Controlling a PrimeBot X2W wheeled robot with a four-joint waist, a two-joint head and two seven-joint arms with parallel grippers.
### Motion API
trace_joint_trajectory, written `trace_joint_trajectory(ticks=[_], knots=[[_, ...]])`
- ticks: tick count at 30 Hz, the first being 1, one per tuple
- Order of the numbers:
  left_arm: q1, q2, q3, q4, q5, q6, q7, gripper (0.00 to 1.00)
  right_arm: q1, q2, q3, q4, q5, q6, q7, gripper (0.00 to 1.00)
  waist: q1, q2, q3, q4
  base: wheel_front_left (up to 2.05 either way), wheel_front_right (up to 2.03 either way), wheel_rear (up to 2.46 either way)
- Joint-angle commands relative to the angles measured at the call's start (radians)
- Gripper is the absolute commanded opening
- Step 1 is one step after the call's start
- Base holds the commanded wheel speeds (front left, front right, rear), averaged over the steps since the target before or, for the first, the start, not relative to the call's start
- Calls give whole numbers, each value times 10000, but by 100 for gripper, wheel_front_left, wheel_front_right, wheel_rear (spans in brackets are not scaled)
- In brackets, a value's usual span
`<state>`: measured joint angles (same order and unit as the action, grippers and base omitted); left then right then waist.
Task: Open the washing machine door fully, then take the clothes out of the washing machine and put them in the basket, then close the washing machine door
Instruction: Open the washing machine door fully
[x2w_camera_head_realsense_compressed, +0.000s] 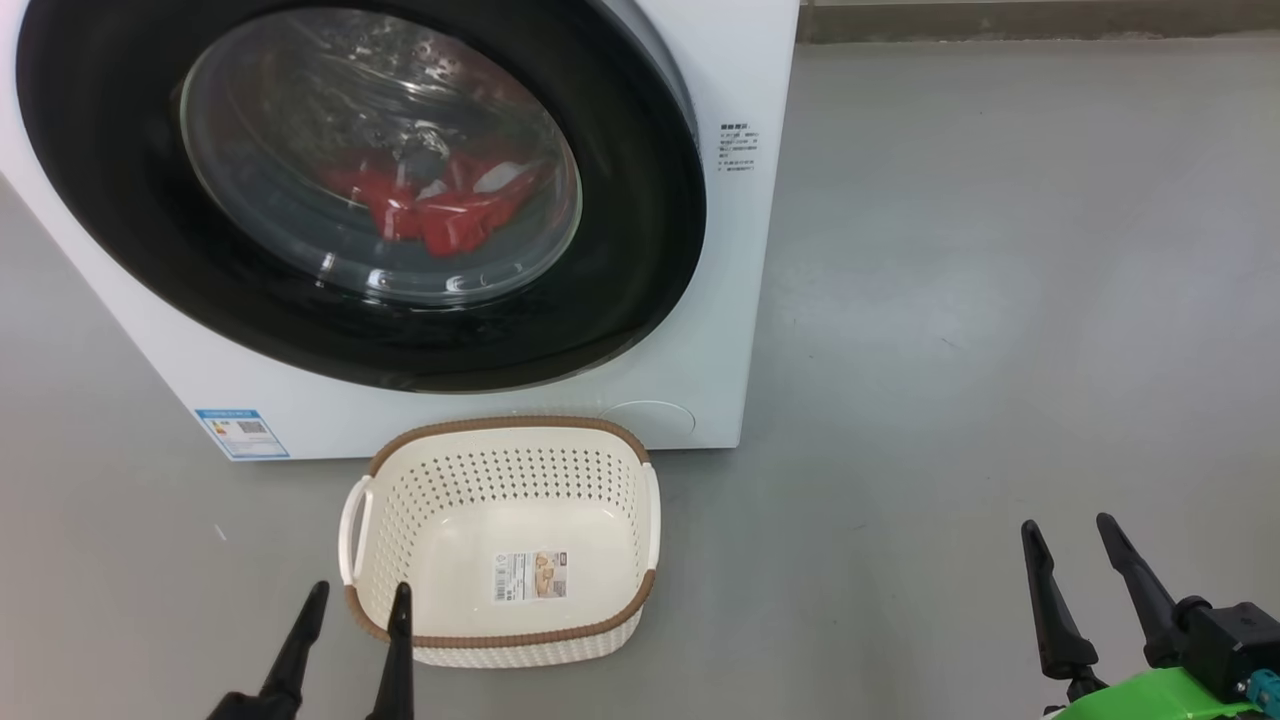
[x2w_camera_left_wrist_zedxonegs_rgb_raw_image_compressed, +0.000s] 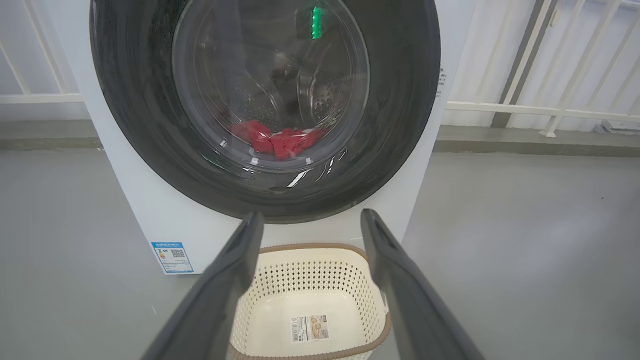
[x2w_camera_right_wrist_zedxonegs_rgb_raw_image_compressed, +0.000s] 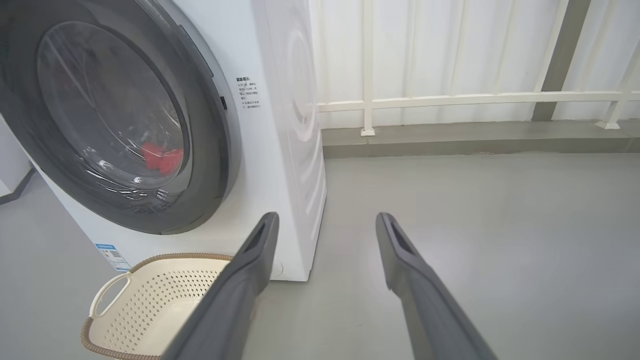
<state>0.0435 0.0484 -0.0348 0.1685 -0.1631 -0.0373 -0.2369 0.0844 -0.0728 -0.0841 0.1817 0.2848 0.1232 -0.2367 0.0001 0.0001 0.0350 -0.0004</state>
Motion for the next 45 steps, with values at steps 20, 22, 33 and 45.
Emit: trace_joint_trajectory(ticks=[20,22,33,45], knots=[[-42,20,447,26,201,-301,-249,100,71,-96,-128,-571,-285,75,-251,100,-1,-1,-55,-2,0,0,0],[-41,20,423,29,186,-301,-249,100,43,-91,-85,-600,-176,75,-251,100,-1,-1,-52,3,0,0,0],[-229,19,128,-175,-37,-260,-249,100,-1474,-141,947,-952,1950,75,-251,0,-1,-1,406,-12,0,0,0],[-977,19,-276,-253,-331,-202,-249,100,-4769,-610,1847,-247,5038,75,-251,0,-1,-1,1288,501,0,0,0]])
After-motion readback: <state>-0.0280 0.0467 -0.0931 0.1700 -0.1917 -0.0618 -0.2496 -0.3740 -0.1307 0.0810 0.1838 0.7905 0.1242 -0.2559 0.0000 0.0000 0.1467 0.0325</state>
